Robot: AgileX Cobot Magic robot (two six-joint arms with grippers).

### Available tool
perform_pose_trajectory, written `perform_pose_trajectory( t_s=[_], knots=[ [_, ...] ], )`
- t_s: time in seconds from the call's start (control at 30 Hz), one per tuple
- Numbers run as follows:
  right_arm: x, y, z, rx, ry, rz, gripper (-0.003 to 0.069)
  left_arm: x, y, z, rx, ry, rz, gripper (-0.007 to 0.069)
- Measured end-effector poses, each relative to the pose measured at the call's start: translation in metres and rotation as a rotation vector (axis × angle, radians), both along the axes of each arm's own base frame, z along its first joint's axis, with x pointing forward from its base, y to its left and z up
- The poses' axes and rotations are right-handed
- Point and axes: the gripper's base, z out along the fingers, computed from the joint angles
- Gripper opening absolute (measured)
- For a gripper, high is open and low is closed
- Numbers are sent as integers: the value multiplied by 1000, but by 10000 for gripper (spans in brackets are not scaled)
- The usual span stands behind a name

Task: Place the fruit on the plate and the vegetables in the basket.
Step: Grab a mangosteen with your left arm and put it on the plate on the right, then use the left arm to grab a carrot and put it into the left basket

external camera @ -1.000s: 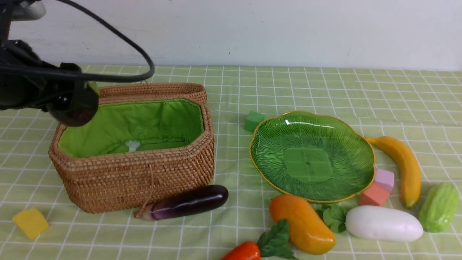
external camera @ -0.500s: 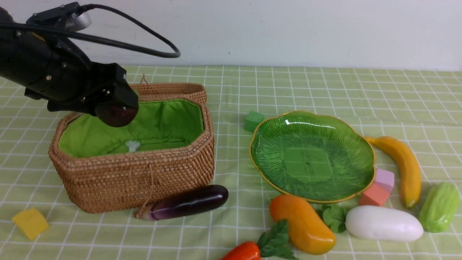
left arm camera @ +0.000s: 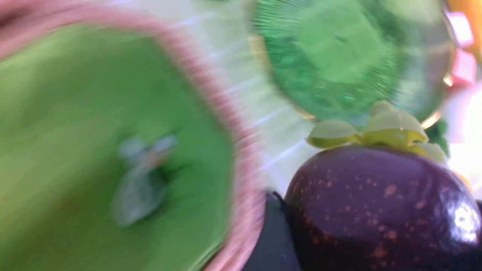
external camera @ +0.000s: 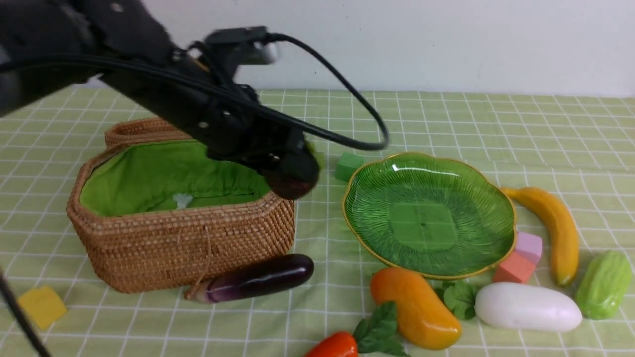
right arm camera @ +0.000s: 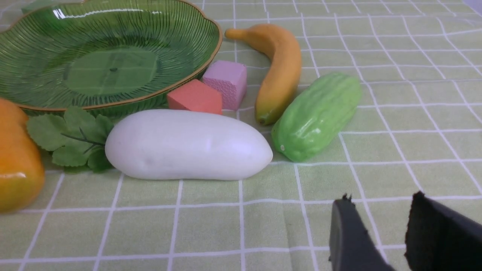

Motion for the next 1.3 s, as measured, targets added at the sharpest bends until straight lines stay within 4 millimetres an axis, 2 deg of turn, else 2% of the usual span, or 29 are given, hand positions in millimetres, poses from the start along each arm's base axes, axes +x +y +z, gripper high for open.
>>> perform_pose_trajectory(
  t_s=[0.07,0.1,0.17,0.2,0.27,0.4,0.53,0.7,0.83,0.97,1.17,1.27,1.3],
  knots=[
    [0,0,0,0,0,0,241,6,-28,-4,-2,-4,-48,563],
    [0,0,0,0,0,0,241,10,-49,-11,-4,-1,-80,563],
    [0,0,0,0,0,0,241,17,-77,-22,-17,-20,-106,563],
    [0,0,0,0,0,0,241,19,-85,-24,-24,-30,-108,563],
    [0,0,0,0,0,0,241,27,-110,-43,-34,-41,-114,563],
    [0,0,0,-6,0,0,241,38,-138,-75,-55,-17,-76,563],
    [0,0,0,-6,0,0,241,43,-146,-94,-65,36,-16,563],
    [0,0,0,-6,0,0,241,45,-145,-94,-74,58,28,567],
    [0,0,0,-6,0,0,241,44,-145,-93,-73,69,30,615],
    [0,0,0,-6,0,0,241,42,-143,-81,-79,52,27,662],
    [0,0,0,-6,0,0,241,39,-140,-64,-31,36,-31,662],
    [0,0,0,-6,0,0,241,28,-133,-38,71,7,-177,634],
    [0,0,0,-6,0,0,241,17,-125,-18,145,-5,-275,603]
  ],
)
